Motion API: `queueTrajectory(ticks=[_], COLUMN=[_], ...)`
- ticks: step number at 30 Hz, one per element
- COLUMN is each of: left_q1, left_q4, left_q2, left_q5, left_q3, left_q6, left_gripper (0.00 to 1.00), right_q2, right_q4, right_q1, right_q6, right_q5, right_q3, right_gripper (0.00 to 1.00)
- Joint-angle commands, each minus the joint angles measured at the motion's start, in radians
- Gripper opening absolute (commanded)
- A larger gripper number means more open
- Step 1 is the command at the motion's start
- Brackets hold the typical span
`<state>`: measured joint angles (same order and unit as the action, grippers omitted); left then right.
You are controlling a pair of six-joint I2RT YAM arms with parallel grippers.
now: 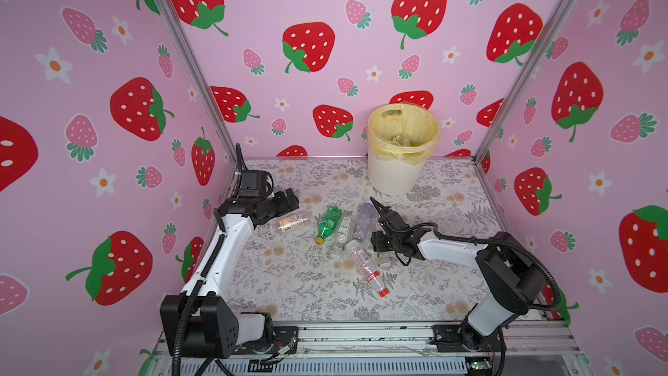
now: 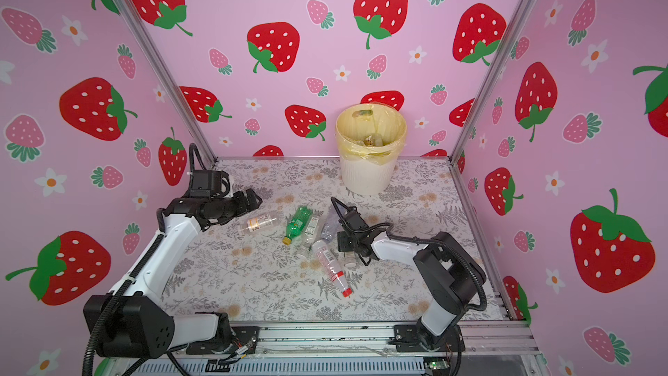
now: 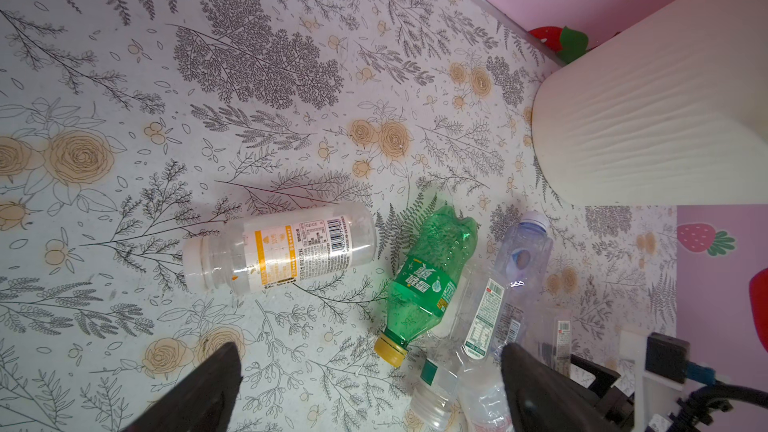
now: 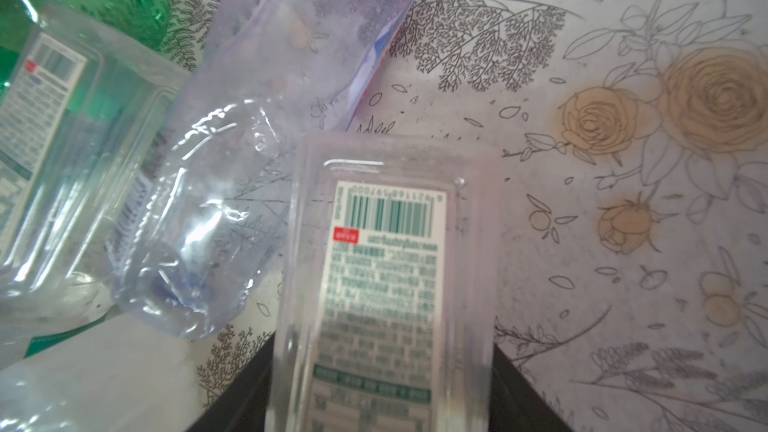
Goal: Throw the plastic bottles in the bin
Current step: 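Lower the right gripper onto the clear bottle with a green-white label, then close the right gripper on the green-white-labelled bottle and lift it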
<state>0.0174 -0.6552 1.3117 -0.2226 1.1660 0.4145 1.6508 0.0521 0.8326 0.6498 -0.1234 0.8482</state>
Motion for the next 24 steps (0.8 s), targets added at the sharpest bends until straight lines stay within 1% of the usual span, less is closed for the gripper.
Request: queueTrajectory(ticks=[1, 7, 14, 24], left_q1=[-0.005, -0.005, -0.006, -0.007], left_q4=[-0.003, -0.001, -0.005, -0.019], left_q2=[-0.007, -0.008, -0.008, -0.009], left_q5=[-0.018, -0.023, -0.026, -0.010], left_q3=[-0.009, -0.012, -0.009, 0.003], left_q6=[-0.002, 0.001, 0.000, -0.004], left_gripper=[0.99, 0.99, 0.99, 0.99], right_q2=[-0.031, -0.073, -0.171, -0.272], right_q4=[0.030, 0.041, 0.066, 0.102], right_q1=[0.006, 0.005, 0.005, 0.006], right_q6=[0.002, 0.008, 0.014, 0.020], right_q5=[-0.033, -0.054, -0.065, -0.104], right_q3=[-0.002, -0.026, -0.036, -0.043], right_gripper=[0.64, 0.64, 0.64, 0.64])
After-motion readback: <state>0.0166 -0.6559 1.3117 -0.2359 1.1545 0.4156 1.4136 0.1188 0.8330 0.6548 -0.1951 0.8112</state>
